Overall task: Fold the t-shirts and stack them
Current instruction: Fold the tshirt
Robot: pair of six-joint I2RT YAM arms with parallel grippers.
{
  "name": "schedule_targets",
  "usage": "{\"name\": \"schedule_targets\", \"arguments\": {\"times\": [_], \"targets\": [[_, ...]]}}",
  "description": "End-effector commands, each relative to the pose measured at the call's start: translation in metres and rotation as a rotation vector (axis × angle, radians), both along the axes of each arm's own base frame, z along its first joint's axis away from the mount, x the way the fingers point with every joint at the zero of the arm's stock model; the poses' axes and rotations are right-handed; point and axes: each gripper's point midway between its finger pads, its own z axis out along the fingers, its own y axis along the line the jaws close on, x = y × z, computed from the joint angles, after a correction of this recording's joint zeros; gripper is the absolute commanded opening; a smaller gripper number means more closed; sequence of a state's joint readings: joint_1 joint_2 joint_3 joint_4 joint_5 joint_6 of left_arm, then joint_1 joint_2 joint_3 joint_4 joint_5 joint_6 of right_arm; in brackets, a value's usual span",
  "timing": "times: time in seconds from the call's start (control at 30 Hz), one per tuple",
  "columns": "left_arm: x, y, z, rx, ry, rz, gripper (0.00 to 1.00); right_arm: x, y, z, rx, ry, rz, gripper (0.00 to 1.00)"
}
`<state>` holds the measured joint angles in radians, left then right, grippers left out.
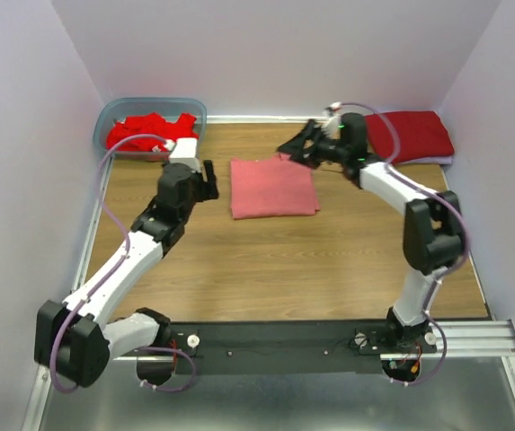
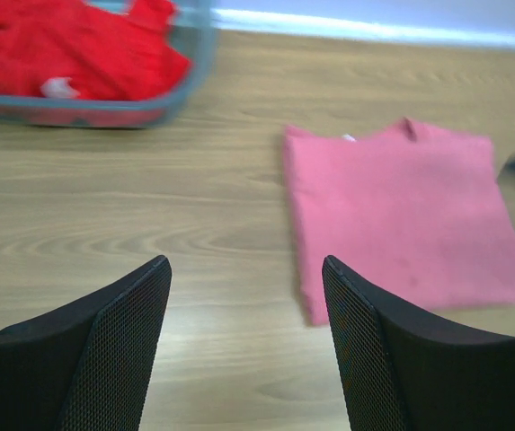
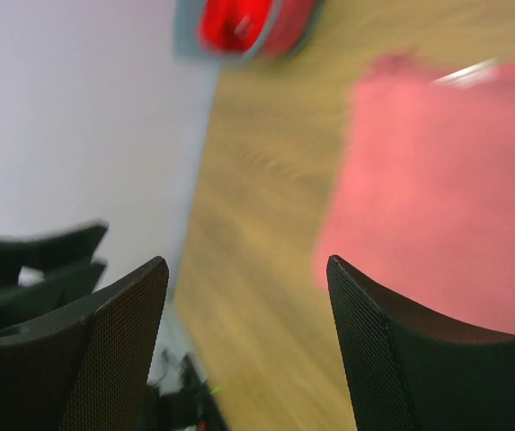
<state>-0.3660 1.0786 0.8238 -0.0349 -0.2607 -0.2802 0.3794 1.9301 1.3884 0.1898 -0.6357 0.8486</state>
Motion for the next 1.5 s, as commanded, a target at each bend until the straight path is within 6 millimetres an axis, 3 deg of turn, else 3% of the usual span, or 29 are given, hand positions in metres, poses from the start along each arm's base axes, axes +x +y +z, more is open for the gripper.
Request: {"name": "schedule_targets", "arguments": {"times": [0.0,0.03,0.1,0.13,0.17,0.2,0.23,0.3,0.33,0.37,0.4,0.43,0.5,0.53,0.57,0.6,0.8,1.0,1.2,1.3,1.47], "targets": [[0.001,-0.061,0.009,0.053,0.007,-0.140,0.76,0.002,-0.107,-0.050,-0.289,0.067,-0.209,0.78],[0.004,-0.076,-0.005,0.077,0.043,-0.168,0.76,-0.004,-0.122,-0.057,-0.342,0.073,-0.231,0.79],[0.005,-0.097,-0.012,0.109,0.063,-0.201,0.76,-0.013,-0.152,-0.059,-0.461,0.061,-0.274,0.80],[0.005,-0.123,-0.018,0.143,0.080,-0.251,0.76,-0.012,-0.169,-0.063,-0.529,0.059,-0.331,0.80],[0.008,-0.135,-0.012,0.170,0.071,-0.260,0.75,-0.020,-0.186,-0.068,-0.587,0.065,-0.362,0.81],[0.007,-0.149,-0.015,0.186,0.081,-0.279,0.75,-0.023,-0.192,-0.070,-0.606,0.069,-0.369,0.81],[0.009,-0.162,-0.036,0.241,0.125,-0.296,0.75,-0.027,-0.198,-0.073,-0.619,0.078,-0.377,0.81],[0.003,-0.193,-0.044,0.290,0.138,-0.341,0.72,-0.036,-0.211,-0.084,-0.653,0.109,-0.389,0.81],[0.007,-0.204,-0.036,0.301,0.127,-0.342,0.70,-0.043,-0.219,-0.094,-0.686,0.134,-0.408,0.81],[0.007,-0.217,-0.058,0.344,0.160,-0.365,0.68,-0.047,-0.224,-0.100,-0.704,0.151,-0.420,0.81],[0.007,-0.235,-0.053,0.349,0.145,-0.394,0.67,-0.049,-0.231,-0.104,-0.717,0.164,-0.437,0.80],[0.007,-0.245,-0.076,0.388,0.186,-0.416,0.64,-0.053,-0.235,-0.111,-0.723,0.188,-0.448,0.80],[0.006,-0.267,-0.082,0.397,0.196,-0.460,0.63,-0.055,-0.241,-0.112,-0.702,0.208,-0.464,0.80],[0.006,-0.273,-0.089,0.411,0.206,-0.477,0.62,-0.056,-0.242,-0.113,-0.695,0.217,-0.469,0.80],[0.006,-0.280,-0.108,0.448,0.232,-0.499,0.62,-0.055,-0.246,-0.111,-0.695,0.217,-0.485,0.80],[0.005,-0.290,-0.108,0.457,0.222,-0.514,0.62,-0.054,-0.250,-0.110,-0.702,0.215,-0.501,0.80],[0.005,-0.315,-0.156,0.552,0.268,-0.572,0.62,-0.054,-0.275,-0.110,-0.714,0.236,-0.582,0.80],[0.011,-0.329,-0.178,0.567,0.302,-0.586,0.62,-0.054,-0.268,-0.106,-0.674,0.221,-0.560,0.79],[0.012,-0.324,-0.205,0.618,0.349,-0.569,0.61,-0.055,-0.263,-0.107,-0.656,0.217,-0.546,0.79],[0.011,-0.323,-0.212,0.625,0.362,-0.562,0.57,-0.055,-0.261,-0.107,-0.645,0.212,-0.539,0.79],[0.009,-0.318,-0.219,0.621,0.390,-0.532,0.41,-0.055,-0.257,-0.108,-0.628,0.213,-0.522,0.79]]}}
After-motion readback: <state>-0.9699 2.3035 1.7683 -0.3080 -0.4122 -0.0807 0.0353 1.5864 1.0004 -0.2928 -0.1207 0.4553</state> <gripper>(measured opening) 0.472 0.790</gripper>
